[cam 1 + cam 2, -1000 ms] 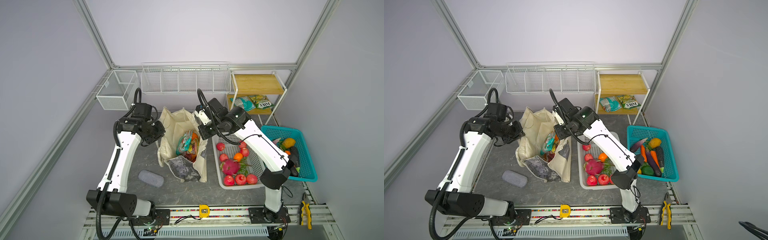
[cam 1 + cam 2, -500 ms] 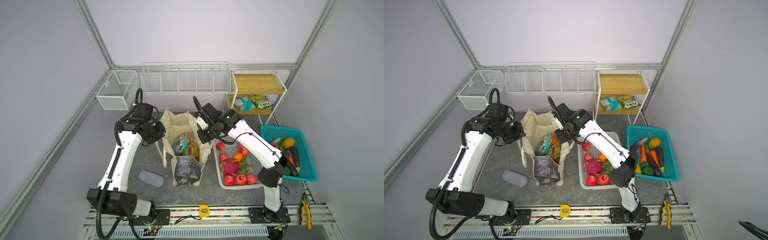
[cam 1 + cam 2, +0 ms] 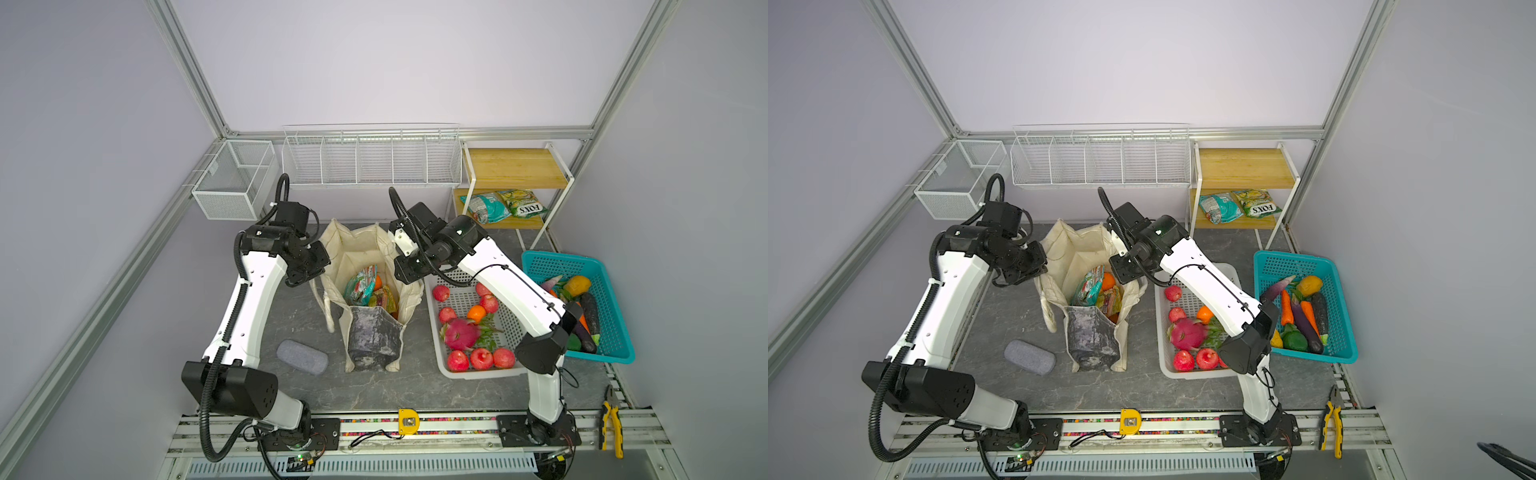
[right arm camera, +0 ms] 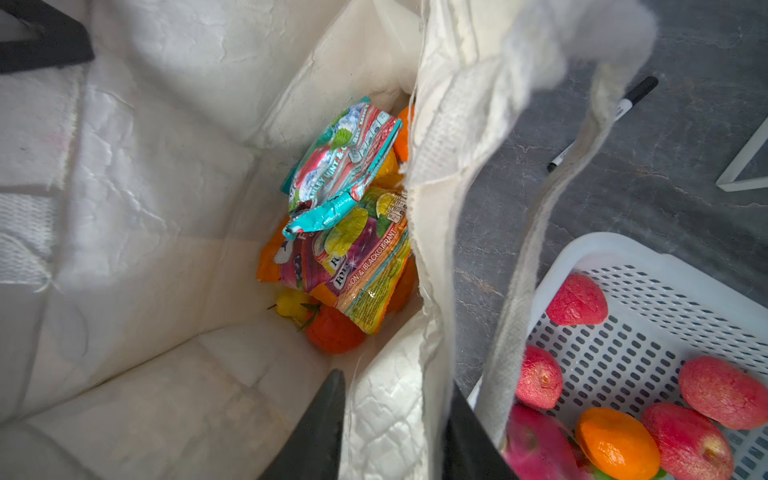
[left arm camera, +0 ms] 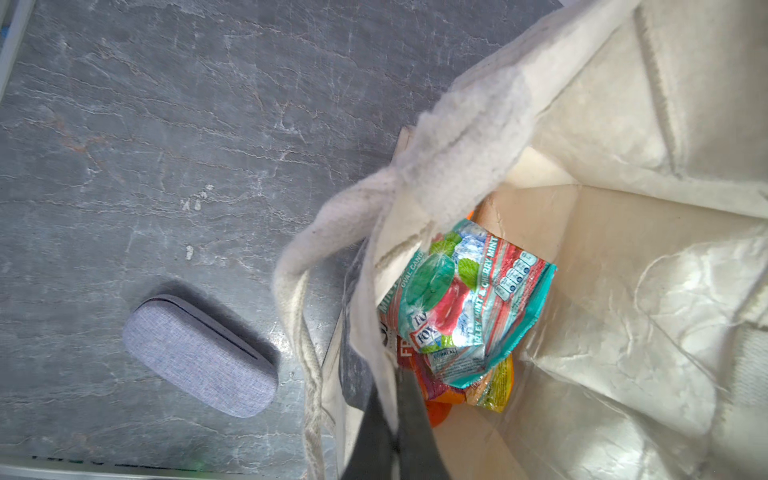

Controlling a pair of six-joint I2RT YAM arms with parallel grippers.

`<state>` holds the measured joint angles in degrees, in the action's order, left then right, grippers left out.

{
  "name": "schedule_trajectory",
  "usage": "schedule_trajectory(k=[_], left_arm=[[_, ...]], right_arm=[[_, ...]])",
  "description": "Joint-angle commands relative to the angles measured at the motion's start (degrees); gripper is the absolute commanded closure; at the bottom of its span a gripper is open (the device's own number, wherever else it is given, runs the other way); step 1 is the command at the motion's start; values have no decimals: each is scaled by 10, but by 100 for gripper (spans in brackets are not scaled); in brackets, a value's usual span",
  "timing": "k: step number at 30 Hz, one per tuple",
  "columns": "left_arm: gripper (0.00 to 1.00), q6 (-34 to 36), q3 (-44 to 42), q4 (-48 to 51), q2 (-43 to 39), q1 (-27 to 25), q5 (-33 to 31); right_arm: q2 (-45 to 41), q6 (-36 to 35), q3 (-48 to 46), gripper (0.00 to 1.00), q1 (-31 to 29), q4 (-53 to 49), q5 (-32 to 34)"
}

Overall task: Place the food into the grocery bag and tie it
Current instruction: 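Raise the right gripper out of the bag toward the bag's far handle, then grasp the rope handle of the tote bag with the right gripper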

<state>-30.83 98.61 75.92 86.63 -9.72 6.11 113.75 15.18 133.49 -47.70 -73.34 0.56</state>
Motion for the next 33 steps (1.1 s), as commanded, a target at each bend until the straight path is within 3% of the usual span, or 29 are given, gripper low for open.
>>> schedule_trajectory(k=[1,5,10,18,26,33], left_arm=[[100,20,21,34,11,11,-27],[100,22,26,43,20,17,-35],[100,23,32,49,28,21,-43],[100,20,38,56,35,35,-57],[100,17,42,62,45,38,-63],[100,14,45,60,51,38,-51]], right_arm=[[-8,-3,50,51,7,-9,17],[-32,29,66,39,29,8,35],[-81,95,7,36,90,41,27],[-193,271,-315,38,222,208,-124],[-178,386,-466,39,232,318,-250],[-141,415,-483,38,226,357,-295]])
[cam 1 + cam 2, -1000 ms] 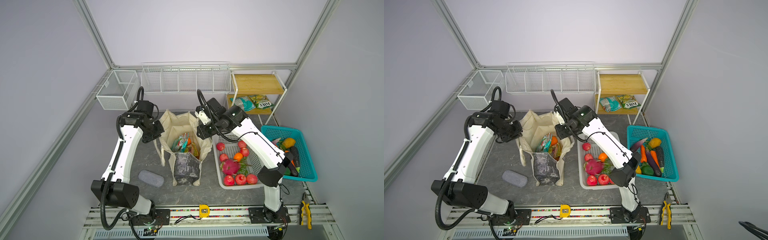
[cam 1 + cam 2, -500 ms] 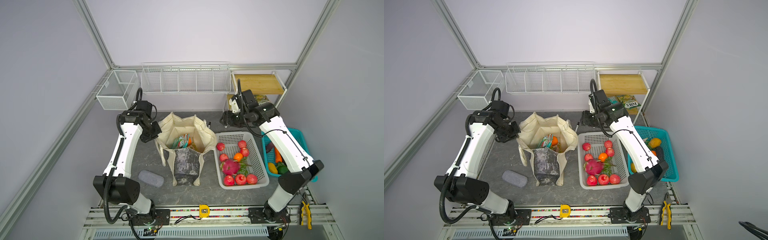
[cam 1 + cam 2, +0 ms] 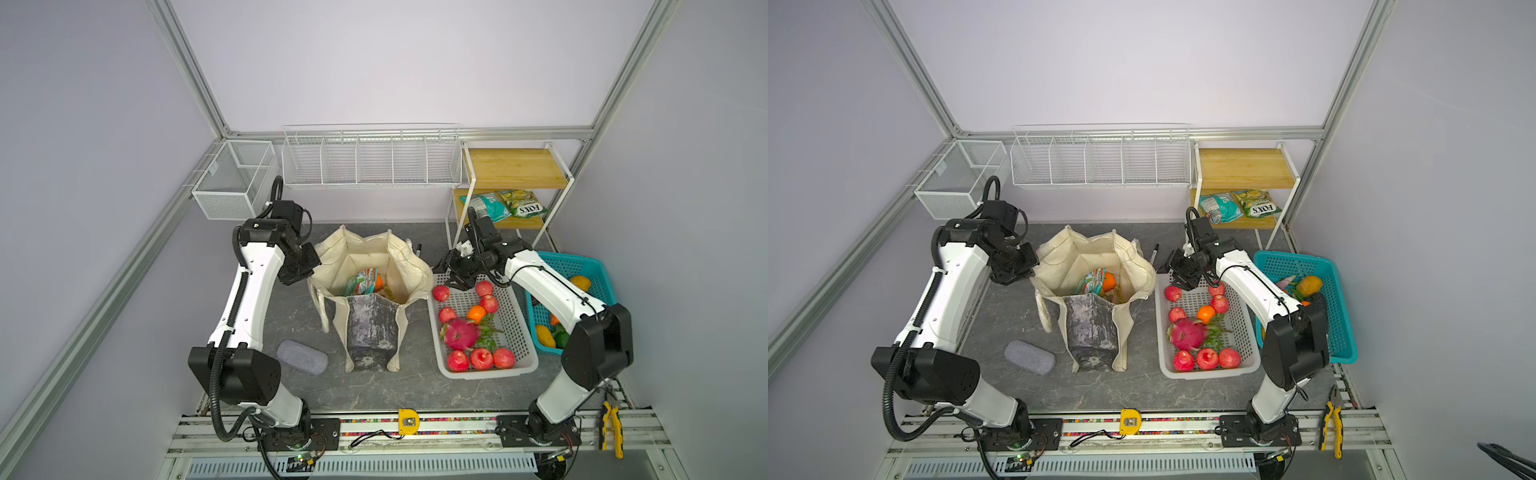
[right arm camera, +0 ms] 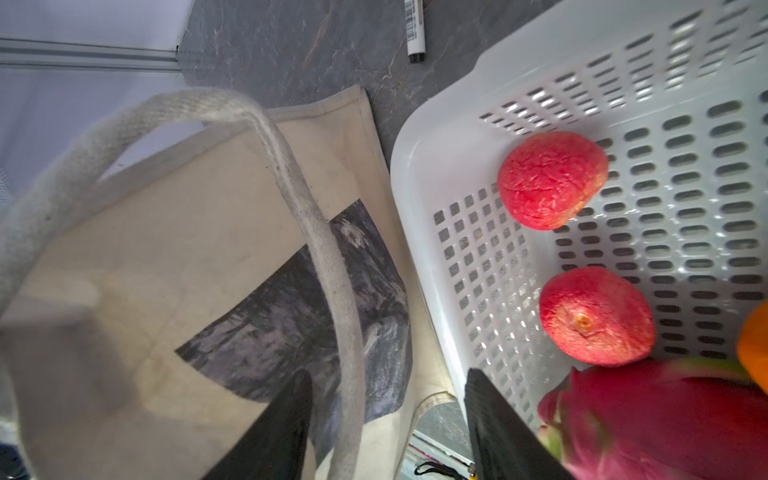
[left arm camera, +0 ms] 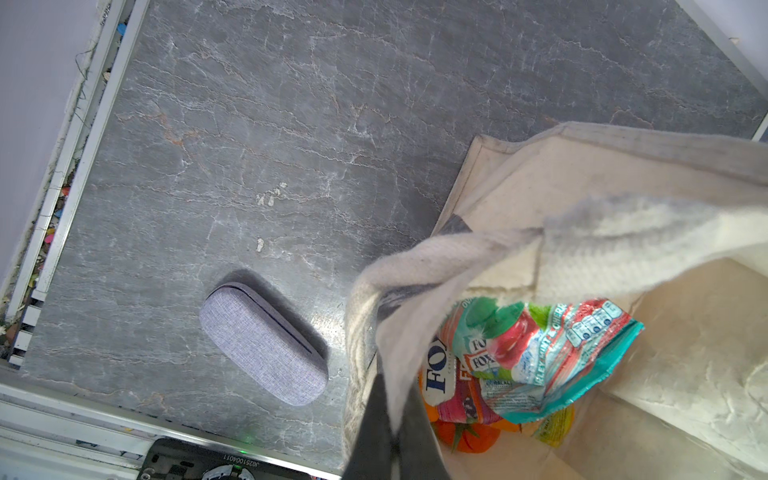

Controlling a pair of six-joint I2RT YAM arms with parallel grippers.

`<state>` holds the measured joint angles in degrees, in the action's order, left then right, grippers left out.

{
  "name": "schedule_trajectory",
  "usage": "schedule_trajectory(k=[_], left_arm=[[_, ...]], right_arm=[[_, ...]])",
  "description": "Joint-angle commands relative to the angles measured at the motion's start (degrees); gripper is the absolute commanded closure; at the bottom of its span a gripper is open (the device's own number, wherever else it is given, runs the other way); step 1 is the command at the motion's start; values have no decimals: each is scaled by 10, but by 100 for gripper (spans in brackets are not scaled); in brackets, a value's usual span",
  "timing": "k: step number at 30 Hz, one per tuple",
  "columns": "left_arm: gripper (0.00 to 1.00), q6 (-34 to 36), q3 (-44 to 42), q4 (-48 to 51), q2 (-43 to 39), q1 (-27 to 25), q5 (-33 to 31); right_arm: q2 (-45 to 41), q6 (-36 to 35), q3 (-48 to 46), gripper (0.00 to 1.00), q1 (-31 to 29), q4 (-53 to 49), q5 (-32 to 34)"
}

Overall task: Place the food into the grocery bag and tie it
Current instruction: 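Grasp the rope handle of the tote bag with the right gripper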

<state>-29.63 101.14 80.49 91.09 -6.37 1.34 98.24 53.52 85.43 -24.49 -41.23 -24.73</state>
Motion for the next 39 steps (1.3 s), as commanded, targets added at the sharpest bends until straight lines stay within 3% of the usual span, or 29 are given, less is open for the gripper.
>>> schedule_trajectory(k=[1,13,16,21,26,34,39], left_arm=[[100,1,20,14,8,4,-2],[100,1,20,10,3,5,8],[100,-1,18,8,1,5,13],[100,0,15,8,-4,5,13],[100,0,15,7,-8,5,15],[100,0,12,7,-15,5,13],[100,-3,13,6,-17,5,16]], right_arm=[[19,33,-2,38,-9,37,-47],[61,41,2,40,-47,55,-73],[65,43,2,47,-51,60,-78],[52,38,2,75,-50,55,-59],[36,30,4,86,-43,45,-43],[-21,-58,62,93,-32,-55,83],[-70,-94,49,92,-32,-22,98]])
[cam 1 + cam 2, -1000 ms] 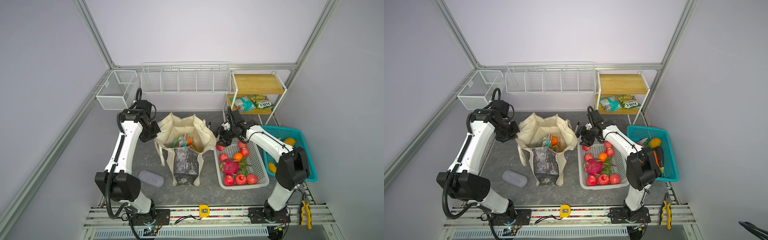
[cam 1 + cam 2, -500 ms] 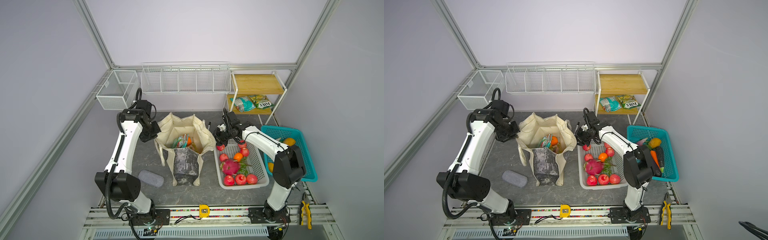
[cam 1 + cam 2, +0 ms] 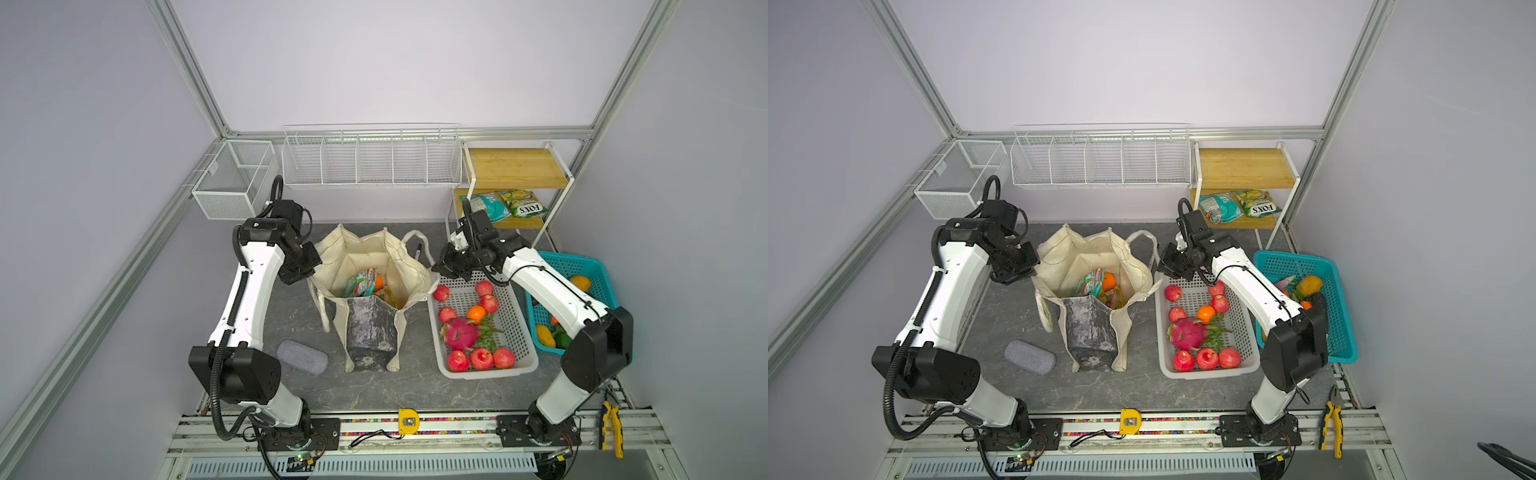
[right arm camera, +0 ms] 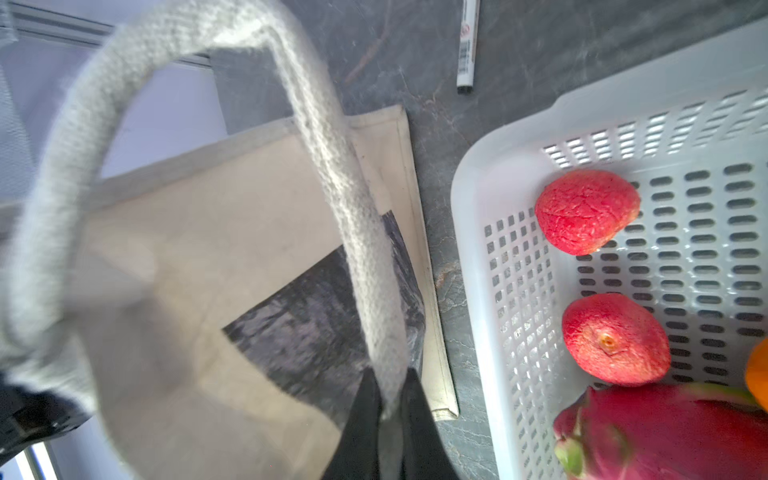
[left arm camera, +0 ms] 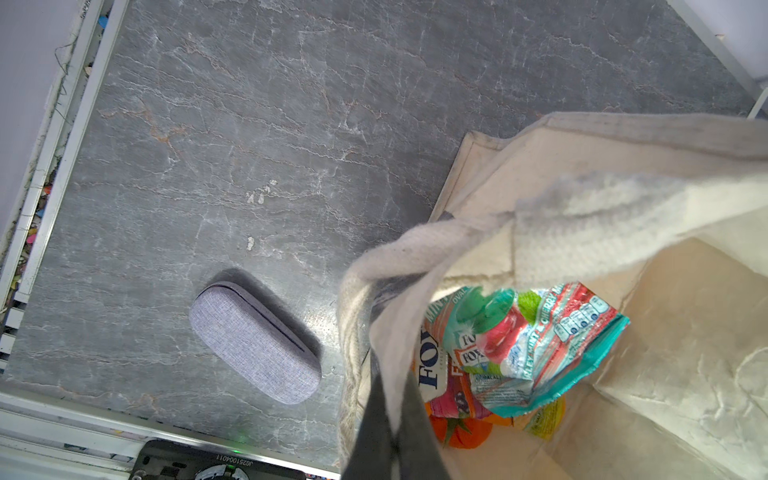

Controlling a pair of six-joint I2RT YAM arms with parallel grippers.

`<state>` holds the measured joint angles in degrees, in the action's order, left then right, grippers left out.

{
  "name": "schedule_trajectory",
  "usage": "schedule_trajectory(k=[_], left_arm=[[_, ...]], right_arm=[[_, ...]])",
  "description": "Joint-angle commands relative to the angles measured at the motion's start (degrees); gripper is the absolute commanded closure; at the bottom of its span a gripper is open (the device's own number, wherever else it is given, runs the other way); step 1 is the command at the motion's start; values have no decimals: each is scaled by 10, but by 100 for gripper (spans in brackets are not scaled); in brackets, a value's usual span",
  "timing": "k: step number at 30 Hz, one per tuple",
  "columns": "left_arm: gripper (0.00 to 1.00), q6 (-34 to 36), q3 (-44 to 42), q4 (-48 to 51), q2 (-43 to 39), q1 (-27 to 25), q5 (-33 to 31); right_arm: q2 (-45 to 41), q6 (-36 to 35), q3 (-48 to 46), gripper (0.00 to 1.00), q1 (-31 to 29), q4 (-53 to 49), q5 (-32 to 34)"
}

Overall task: Place the food into the grocery bag and tie it
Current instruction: 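Grasp the rope handle of the tote bag with the right gripper, then lift the bag handle upward with the right gripper while the left holds the bag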

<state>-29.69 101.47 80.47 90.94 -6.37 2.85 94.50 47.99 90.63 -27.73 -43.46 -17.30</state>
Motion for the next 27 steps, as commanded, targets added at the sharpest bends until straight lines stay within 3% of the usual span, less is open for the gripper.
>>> schedule_trajectory(k=[1,9,18,27], left_arm=[[100,-3,9,7,-16,5,1],[100,-4,7,3,-22,5,7],[100,-3,3,-4,-32,5,14],[100,-4,-7,-12,-37,5,19]], right_arm=[[-44,-39,-15,92,1,23,18],[-83,-44,-76,82,0,187,-48],[-38,-13,-89,77,-8,269,-116],[3,-1,-70,65,-6,299,-146]])
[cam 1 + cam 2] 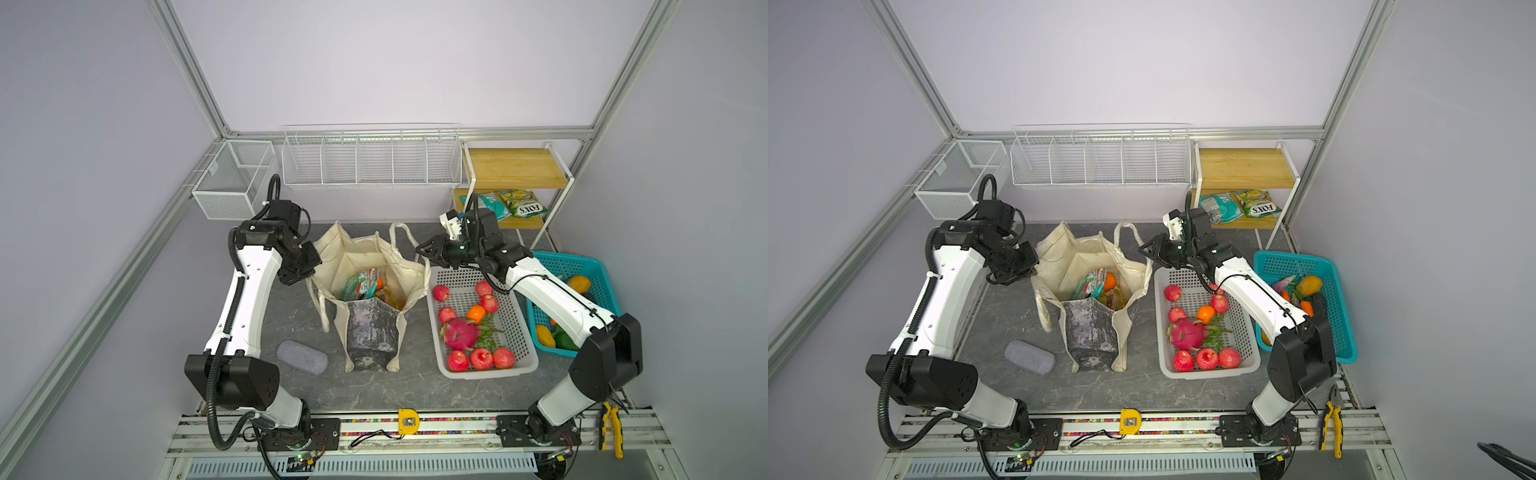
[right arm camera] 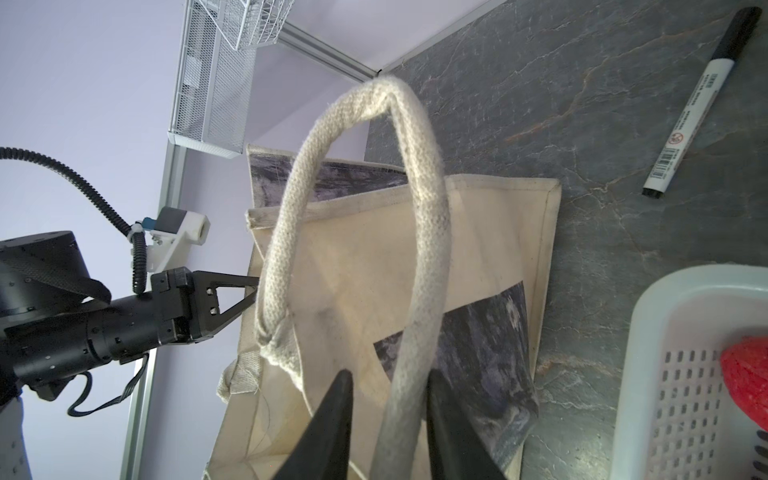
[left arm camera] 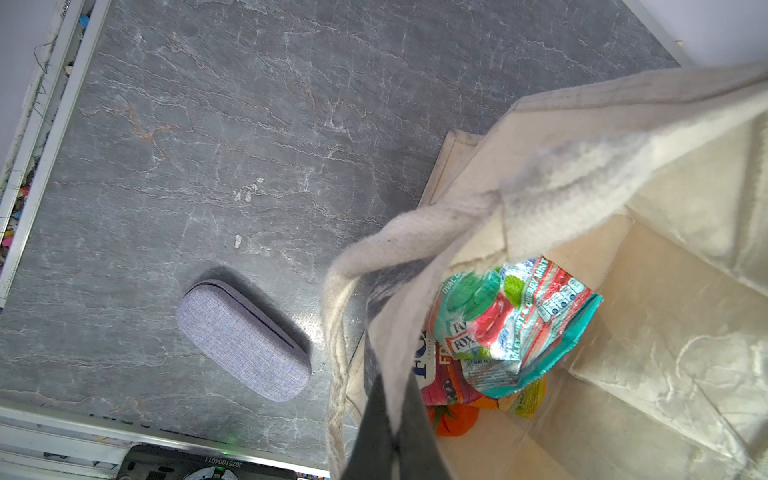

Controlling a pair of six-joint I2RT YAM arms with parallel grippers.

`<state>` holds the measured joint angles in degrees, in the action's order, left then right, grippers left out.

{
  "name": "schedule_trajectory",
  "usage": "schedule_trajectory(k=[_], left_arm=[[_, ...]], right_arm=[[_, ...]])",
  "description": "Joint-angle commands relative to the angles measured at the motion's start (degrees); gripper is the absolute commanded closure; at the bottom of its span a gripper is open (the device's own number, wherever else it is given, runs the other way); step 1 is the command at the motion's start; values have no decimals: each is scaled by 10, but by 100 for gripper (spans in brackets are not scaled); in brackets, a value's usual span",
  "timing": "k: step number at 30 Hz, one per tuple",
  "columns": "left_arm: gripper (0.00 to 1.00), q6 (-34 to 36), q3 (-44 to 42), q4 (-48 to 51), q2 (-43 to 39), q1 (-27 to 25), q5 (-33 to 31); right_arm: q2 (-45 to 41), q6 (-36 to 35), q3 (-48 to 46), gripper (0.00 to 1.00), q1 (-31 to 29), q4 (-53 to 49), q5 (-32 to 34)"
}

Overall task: Place the food into the grocery bag and tie it
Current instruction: 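Lift the bag handle upward with the right gripper while the left holds the bag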

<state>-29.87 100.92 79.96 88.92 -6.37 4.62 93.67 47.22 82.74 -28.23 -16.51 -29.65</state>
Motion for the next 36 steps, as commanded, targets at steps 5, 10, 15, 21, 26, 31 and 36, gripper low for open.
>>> schedule_trajectory(k=[5,10,15,21,26,31,36], left_arm=[[100,-1,-2,-8,-18,5,2],[100,-1,-2,-9,-17,5,3],[100,-1,0,-9,-16,5,4],[100,-1,0,-9,-16,4,3],[100,-2,0,-10,-16,5,4],[100,-3,-1,-10,-17,4,4],[100,-3,-1,-9,-18,5,3]], right_arm=[[42,-2,37,59,7,21,-30],[77,-51,87,58,14,-53,-14],[114,-108,144,58,14,-137,-2],[137,-141,179,59,14,-191,19],[153,-156,190,57,12,-205,26],[179,-172,213,55,11,-220,36],[203,-180,240,55,11,-219,45]])
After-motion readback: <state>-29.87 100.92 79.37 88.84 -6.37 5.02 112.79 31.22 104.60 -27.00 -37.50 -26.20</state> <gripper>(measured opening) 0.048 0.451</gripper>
